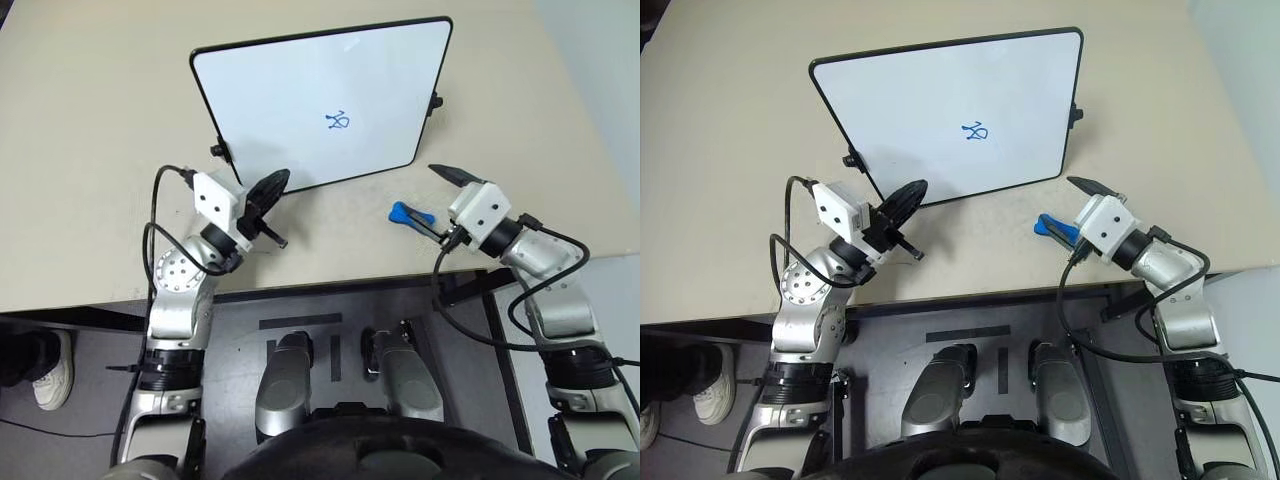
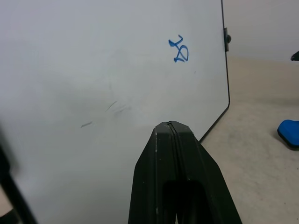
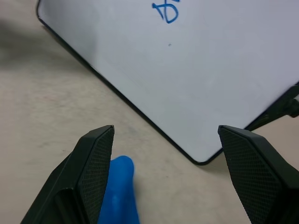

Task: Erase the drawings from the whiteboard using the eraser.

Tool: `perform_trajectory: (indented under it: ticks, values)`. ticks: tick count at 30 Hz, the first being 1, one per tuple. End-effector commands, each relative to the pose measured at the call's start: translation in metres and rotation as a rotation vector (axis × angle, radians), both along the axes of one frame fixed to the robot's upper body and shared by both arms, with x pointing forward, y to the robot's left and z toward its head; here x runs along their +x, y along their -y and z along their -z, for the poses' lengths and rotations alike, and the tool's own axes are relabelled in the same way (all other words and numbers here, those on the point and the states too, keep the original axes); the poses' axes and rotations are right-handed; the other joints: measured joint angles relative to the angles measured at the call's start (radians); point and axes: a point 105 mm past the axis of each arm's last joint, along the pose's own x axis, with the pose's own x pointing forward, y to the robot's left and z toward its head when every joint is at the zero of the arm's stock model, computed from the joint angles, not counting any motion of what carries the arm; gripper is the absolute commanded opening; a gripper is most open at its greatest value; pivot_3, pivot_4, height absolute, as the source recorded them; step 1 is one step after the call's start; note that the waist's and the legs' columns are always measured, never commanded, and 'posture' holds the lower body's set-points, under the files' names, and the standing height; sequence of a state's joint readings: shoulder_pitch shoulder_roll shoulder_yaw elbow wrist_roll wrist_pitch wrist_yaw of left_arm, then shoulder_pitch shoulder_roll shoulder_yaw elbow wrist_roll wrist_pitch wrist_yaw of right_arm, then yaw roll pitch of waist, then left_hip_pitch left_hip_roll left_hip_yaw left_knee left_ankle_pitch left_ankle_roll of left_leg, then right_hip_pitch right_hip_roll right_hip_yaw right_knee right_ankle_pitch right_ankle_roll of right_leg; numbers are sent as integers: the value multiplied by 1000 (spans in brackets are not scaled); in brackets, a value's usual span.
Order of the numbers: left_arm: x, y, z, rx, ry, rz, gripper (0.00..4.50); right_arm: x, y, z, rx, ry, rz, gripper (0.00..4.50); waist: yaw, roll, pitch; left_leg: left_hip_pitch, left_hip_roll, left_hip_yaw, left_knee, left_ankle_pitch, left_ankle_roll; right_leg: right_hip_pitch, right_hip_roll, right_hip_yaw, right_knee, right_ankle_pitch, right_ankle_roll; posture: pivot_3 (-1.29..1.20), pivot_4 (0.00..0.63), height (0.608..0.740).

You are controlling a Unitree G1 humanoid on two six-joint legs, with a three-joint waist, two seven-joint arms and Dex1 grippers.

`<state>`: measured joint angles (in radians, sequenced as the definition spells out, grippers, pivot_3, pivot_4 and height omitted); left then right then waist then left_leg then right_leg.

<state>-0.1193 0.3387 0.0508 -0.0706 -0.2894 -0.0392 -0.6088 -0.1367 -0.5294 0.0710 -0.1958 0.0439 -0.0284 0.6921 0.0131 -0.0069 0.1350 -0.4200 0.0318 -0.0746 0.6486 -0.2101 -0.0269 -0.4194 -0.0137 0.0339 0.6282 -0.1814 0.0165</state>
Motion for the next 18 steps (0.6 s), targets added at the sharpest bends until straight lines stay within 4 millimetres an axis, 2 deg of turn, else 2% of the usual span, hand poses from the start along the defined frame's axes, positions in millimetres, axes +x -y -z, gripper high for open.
perform_trajectory:
  ticks: [1,9,18]
  values:
    - [-6,-1,-11,-4,60,-7,0,-7,-8,3,-6,-51,-69,3760,0,0,0,0,0,0,0,0,0,0,0,0,0,-2,3,0,150,740]
    - [-13,-3,-4,-11,48,-26,0,-23,-8,18,-41,-203,-148,3760,1,0,0,0,0,0,0,0,0,0,0,0,0,-2,3,0,150,740]
    - [-19,7,2,-29,29,-9,0,-19,0,30,-61,-251,-129,3760,0,0,0,0,0,0,0,0,0,0,0,0,0,-3,4,0,150,740]
